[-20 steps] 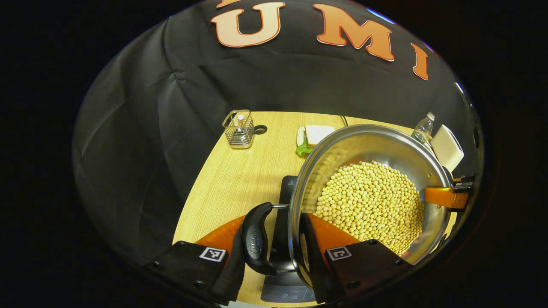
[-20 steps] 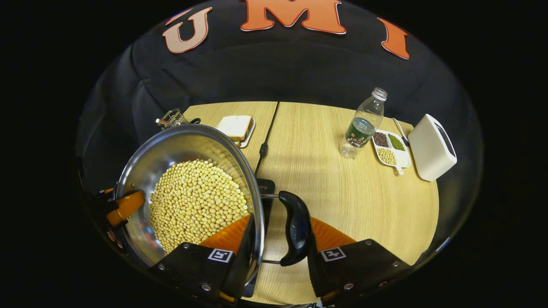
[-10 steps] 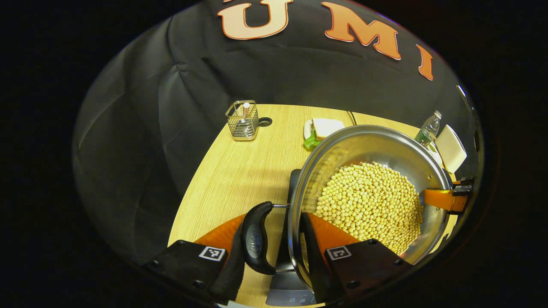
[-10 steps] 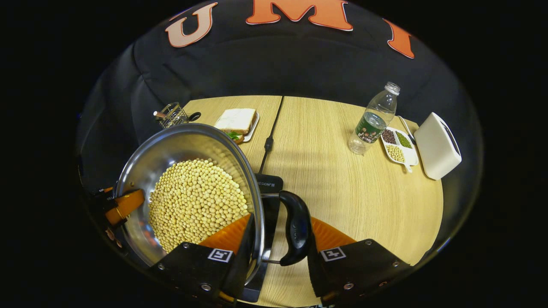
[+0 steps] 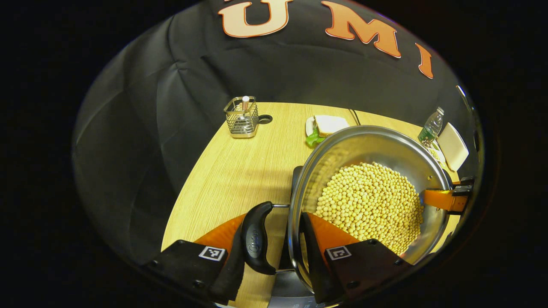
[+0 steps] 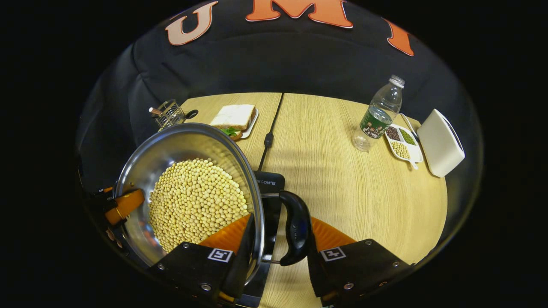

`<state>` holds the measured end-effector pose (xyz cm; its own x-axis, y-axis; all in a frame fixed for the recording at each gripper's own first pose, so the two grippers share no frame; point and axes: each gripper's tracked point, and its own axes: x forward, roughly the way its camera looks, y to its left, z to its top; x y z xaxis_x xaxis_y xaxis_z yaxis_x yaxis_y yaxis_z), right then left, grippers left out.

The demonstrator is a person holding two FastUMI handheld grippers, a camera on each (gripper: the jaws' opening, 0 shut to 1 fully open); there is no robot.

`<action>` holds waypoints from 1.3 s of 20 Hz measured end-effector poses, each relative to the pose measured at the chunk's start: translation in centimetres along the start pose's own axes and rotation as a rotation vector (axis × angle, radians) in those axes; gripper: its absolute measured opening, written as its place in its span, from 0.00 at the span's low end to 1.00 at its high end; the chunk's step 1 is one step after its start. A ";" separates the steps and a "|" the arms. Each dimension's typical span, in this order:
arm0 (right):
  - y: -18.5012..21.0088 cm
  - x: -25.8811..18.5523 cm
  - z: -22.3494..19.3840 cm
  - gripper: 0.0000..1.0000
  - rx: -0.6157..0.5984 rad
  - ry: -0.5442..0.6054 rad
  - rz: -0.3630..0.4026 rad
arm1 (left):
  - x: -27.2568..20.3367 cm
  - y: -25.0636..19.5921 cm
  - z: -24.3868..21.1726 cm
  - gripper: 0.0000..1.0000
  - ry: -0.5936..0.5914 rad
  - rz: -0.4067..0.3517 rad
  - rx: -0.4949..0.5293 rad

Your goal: First push the handle of the pot to place it horizontally, then grasp the pot with both hands and set it on the induction cooktop.

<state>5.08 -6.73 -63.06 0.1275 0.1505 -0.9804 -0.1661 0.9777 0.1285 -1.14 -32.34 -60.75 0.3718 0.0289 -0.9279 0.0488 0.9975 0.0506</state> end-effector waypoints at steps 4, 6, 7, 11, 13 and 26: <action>0.0 0.1 -0.1 0.60 0.009 -0.007 0.009 | -0.3 -0.1 0.5 0.69 -0.018 0.010 0.005; -0.1 0.2 -0.2 0.60 0.009 -0.013 0.017 | -0.2 -0.1 0.3 0.73 -0.032 0.012 0.013; -0.1 0.3 -0.1 0.60 0.016 -0.017 0.023 | -0.2 -0.1 0.3 0.69 -0.036 0.009 0.008; -0.2 -0.1 0.4 0.67 -0.024 -0.044 0.018 | 0.1 -0.1 0.4 0.80 -0.056 0.027 0.012; 0.0 -0.3 0.7 0.72 -0.027 -0.075 0.022 | -0.5 0.2 0.9 0.84 -0.080 0.043 0.025; -2.7 -14.0 12.1 0.92 -0.040 -0.794 -0.062 | -21.8 -2.8 17.3 0.91 -0.787 -0.034 -0.059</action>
<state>15.59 -9.75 -47.87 0.7940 0.1702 -0.5836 -0.1691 0.9840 0.0569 6.67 -36.90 -34.29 0.9189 -0.0331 -0.3931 0.0304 0.9995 -0.0132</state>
